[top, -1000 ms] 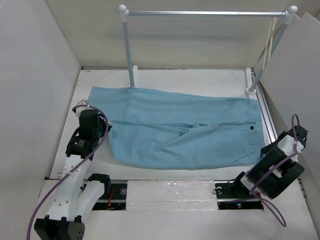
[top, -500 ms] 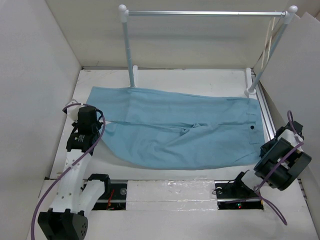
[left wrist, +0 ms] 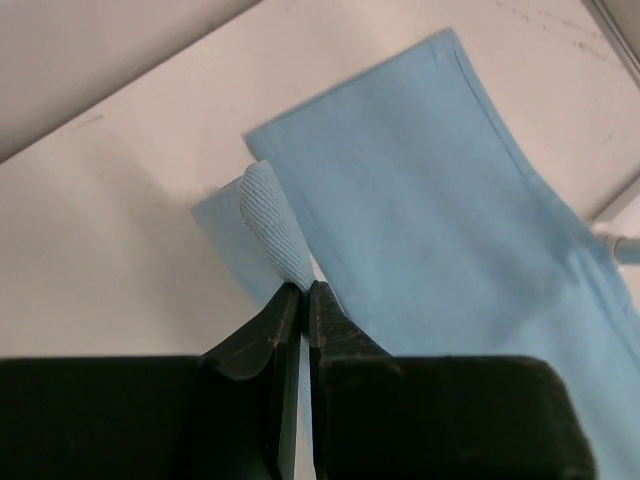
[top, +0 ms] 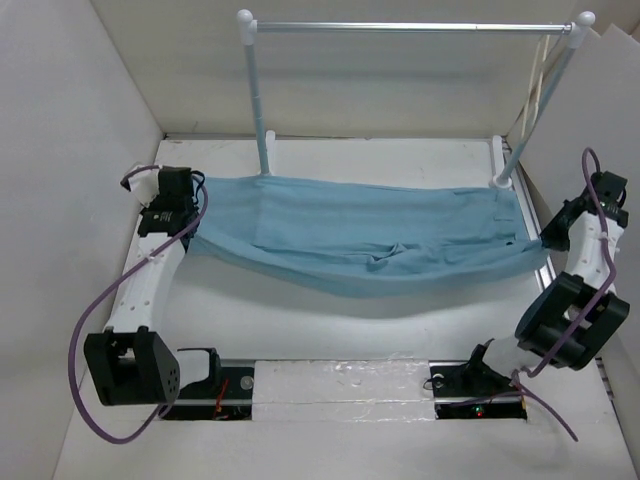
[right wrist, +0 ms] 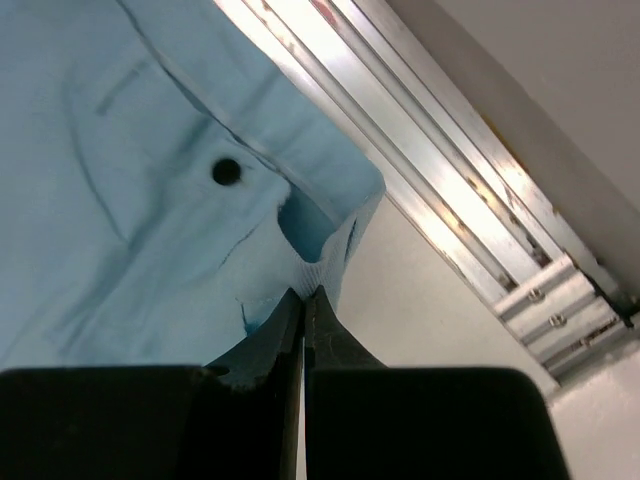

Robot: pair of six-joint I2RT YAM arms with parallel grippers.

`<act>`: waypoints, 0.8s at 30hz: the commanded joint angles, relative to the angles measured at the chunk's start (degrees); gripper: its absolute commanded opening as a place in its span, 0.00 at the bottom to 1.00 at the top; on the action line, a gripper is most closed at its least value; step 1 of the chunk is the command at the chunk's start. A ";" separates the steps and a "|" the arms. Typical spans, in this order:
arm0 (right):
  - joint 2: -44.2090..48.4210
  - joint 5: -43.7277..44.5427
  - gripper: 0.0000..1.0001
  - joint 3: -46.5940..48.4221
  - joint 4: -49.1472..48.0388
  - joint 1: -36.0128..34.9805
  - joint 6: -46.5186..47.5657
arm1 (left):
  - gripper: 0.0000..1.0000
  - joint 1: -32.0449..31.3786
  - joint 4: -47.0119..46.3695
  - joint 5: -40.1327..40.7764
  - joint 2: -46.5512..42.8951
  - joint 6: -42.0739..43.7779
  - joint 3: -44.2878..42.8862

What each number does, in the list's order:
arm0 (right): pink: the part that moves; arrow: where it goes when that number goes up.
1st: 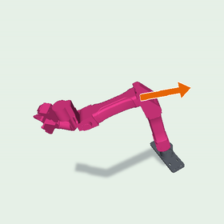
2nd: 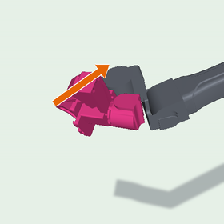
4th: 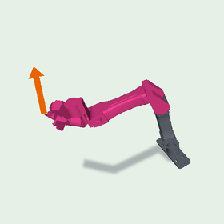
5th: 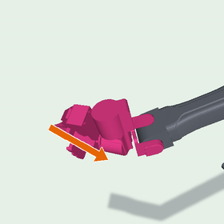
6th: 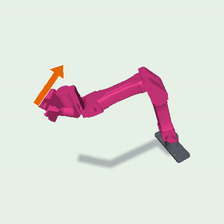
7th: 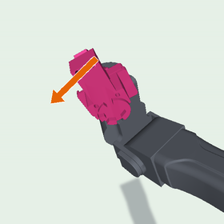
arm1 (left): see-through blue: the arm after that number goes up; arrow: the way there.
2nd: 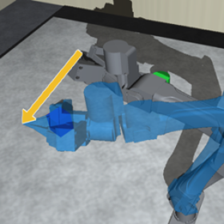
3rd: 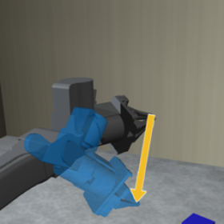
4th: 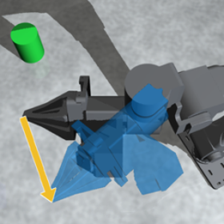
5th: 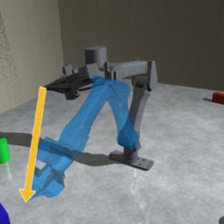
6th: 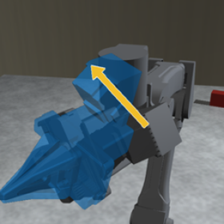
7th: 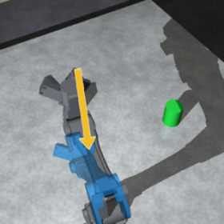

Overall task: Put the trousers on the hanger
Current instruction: Fold the trousers at the center of the board.

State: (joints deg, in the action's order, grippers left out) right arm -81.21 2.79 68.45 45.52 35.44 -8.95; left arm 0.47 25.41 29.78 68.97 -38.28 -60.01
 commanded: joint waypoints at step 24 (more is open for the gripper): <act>-27.82 -19.04 0.73 25.46 -24.85 -6.53 -9.86 | 0.95 -1.61 12.50 7.58 49.09 10.87 -57.44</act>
State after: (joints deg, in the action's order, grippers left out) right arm -116.57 -12.75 100.03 28.27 27.99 -16.95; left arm -0.75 34.98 37.54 125.25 -29.76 -120.40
